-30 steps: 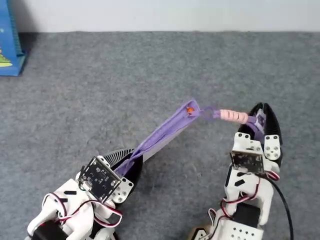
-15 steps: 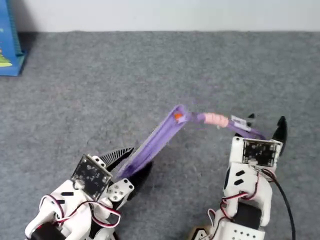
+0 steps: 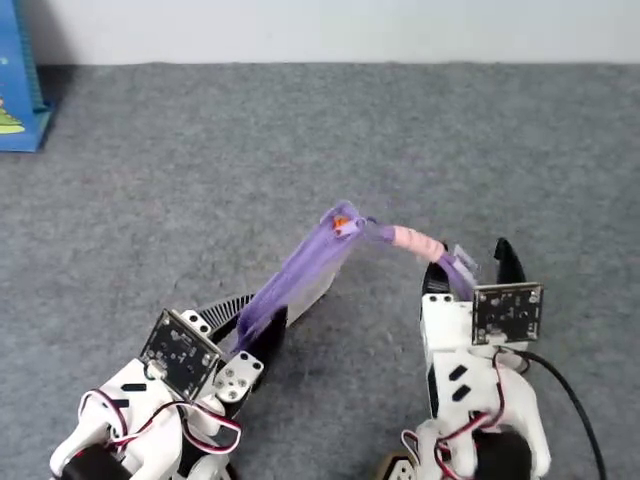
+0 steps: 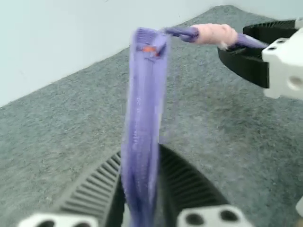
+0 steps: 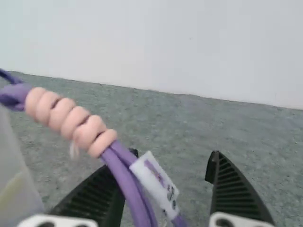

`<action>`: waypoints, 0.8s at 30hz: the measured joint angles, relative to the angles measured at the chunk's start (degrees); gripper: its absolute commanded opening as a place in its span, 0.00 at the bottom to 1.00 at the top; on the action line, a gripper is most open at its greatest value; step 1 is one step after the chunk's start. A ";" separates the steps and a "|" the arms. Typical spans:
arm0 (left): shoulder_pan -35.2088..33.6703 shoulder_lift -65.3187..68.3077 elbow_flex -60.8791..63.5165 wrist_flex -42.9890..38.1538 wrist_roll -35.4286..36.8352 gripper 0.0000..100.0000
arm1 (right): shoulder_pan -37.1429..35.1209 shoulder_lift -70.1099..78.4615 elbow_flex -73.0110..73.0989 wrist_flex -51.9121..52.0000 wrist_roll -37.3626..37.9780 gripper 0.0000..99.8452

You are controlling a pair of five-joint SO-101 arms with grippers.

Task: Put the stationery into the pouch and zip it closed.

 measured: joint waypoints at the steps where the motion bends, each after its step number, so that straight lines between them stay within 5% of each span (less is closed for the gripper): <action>1: 0.00 0.00 0.00 0.00 -0.35 0.01 | -0.97 -0.09 -0.62 0.62 0.00 0.23; 24: 0.00 -0.09 0.79 -0.09 -0.88 0.01 | -28.57 -0.35 -3.25 1.49 -2.29 0.23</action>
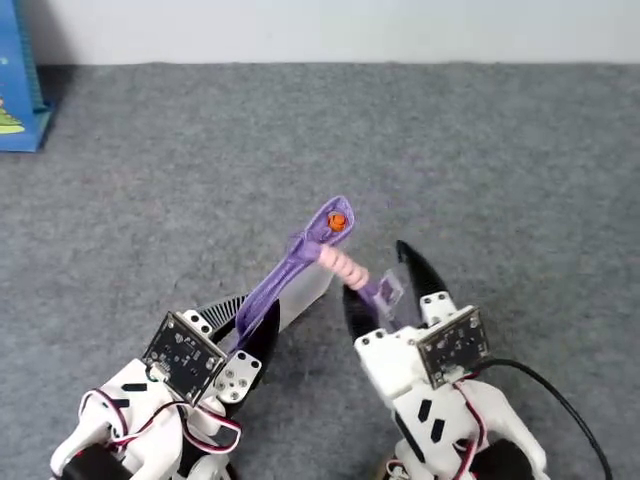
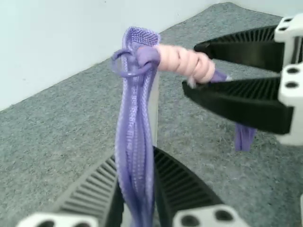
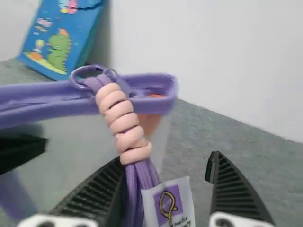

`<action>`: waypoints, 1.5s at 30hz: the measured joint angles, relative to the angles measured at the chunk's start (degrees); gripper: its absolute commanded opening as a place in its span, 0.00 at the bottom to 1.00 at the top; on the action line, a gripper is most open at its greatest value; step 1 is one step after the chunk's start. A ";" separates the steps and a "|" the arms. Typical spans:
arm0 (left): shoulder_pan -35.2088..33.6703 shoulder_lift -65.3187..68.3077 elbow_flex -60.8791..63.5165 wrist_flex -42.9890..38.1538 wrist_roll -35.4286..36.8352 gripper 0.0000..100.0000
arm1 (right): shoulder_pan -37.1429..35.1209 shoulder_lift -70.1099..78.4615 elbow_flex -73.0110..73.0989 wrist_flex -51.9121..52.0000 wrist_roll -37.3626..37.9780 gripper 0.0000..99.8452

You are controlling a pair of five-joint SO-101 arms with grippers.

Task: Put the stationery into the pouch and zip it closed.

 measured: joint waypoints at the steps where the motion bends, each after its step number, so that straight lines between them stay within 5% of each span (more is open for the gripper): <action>1: 0.00 0.00 0.18 -0.09 0.00 0.01 | -0.88 0.00 0.00 0.62 -0.88 0.23; 21: 0.09 0.00 0.18 -0.18 -0.35 0.01 | -13.89 0.00 -4.22 2.20 -10.37 0.19; 26: 0.09 0.00 0.18 -0.18 -0.35 0.01 | -13.36 0.00 -3.60 1.76 -10.37 0.08; 45: 0.09 0.00 0.18 -0.09 -0.35 0.01 | -2.64 0.09 7.12 -10.46 -9.32 0.19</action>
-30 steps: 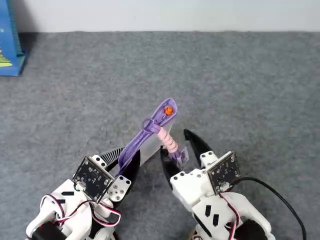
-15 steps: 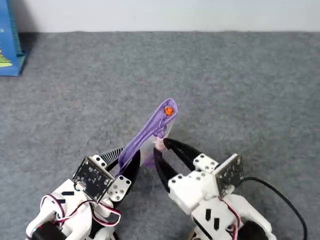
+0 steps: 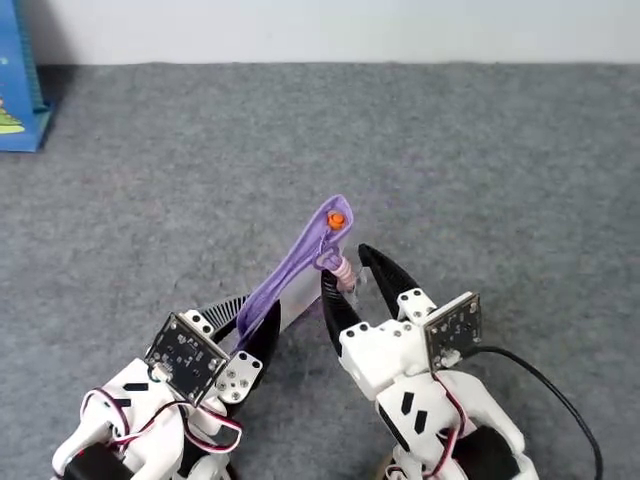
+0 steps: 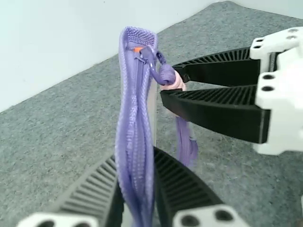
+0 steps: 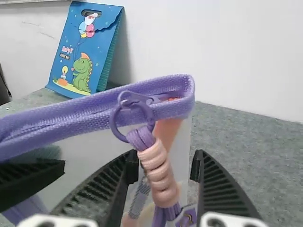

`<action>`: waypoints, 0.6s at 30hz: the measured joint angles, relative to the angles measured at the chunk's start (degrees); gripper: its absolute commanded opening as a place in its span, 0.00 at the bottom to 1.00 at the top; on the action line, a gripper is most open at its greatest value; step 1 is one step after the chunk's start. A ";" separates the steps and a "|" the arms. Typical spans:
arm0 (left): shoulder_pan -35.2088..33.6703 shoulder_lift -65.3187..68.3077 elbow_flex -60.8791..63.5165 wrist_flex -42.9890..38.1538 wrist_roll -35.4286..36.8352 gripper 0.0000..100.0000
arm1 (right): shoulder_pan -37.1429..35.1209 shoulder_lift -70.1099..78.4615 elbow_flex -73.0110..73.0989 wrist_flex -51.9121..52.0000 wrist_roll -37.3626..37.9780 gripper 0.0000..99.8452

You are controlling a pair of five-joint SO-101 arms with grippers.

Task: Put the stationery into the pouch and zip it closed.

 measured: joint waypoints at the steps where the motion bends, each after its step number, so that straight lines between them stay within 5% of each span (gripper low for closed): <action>1: 0.00 0.00 0.00 0.00 0.00 0.01 | 0.00 0.00 0.62 -0.79 0.00 0.17; 7: 0.00 0.00 0.00 0.00 0.00 0.01 | 0.00 0.70 2.55 -4.40 0.09 0.00; 13: -0.09 -0.09 0.53 -0.44 0.00 0.01 | 1.76 0.70 2.55 -6.07 5.01 0.01; 18: -0.09 -0.09 0.53 -0.44 0.00 0.01 | 12.66 0.79 2.55 -6.15 7.12 0.01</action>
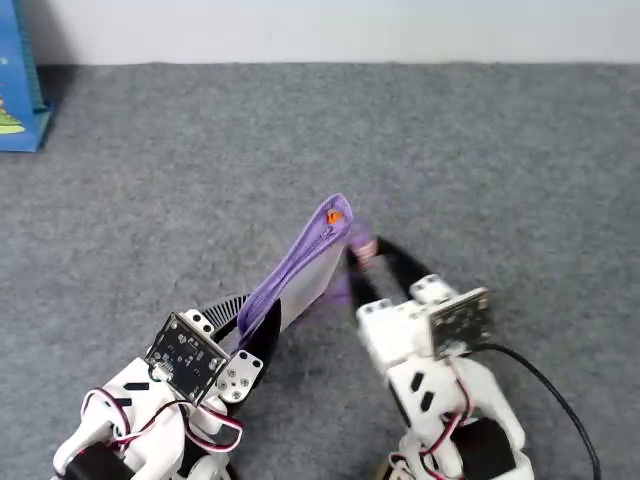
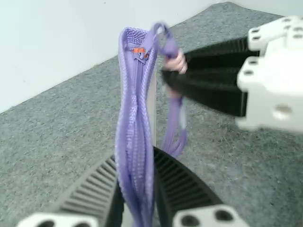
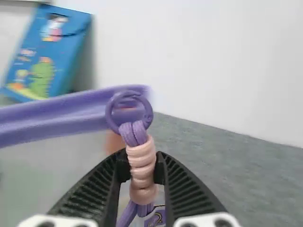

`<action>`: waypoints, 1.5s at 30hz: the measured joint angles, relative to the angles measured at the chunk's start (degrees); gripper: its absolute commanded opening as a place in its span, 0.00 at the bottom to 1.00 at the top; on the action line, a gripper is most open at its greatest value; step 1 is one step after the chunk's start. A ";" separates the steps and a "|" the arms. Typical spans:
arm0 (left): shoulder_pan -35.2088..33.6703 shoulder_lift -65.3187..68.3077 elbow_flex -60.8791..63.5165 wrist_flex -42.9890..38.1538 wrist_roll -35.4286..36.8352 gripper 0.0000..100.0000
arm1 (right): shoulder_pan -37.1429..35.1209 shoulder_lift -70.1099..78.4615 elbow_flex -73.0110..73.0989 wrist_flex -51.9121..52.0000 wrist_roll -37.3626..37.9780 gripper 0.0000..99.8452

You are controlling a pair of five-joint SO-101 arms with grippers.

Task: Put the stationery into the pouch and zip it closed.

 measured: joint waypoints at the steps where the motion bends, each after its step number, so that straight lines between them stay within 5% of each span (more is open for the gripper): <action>1: 0.09 0.00 0.00 -0.09 0.00 0.01 | 2.64 0.00 0.00 0.00 1.23 0.01; 8: 0.18 0.18 0.09 -0.18 -0.35 0.01 | 14.86 -1.05 4.75 -8.18 10.11 0.01; 24: 0.26 0.88 0.18 -0.18 -0.44 0.02 | 21.19 -1.14 7.65 -10.81 15.21 0.01; 33: -5.63 0.18 0.35 -1.67 2.90 0.27 | 15.30 0.35 6.86 2.64 10.64 0.25; 39: -18.20 0.18 3.69 -9.93 8.53 0.28 | 8.00 -0.09 -1.85 16.97 1.58 0.27; 45: -25.49 0.26 10.11 -18.55 10.73 0.28 | 0.00 -0.88 -5.63 20.31 -4.31 0.27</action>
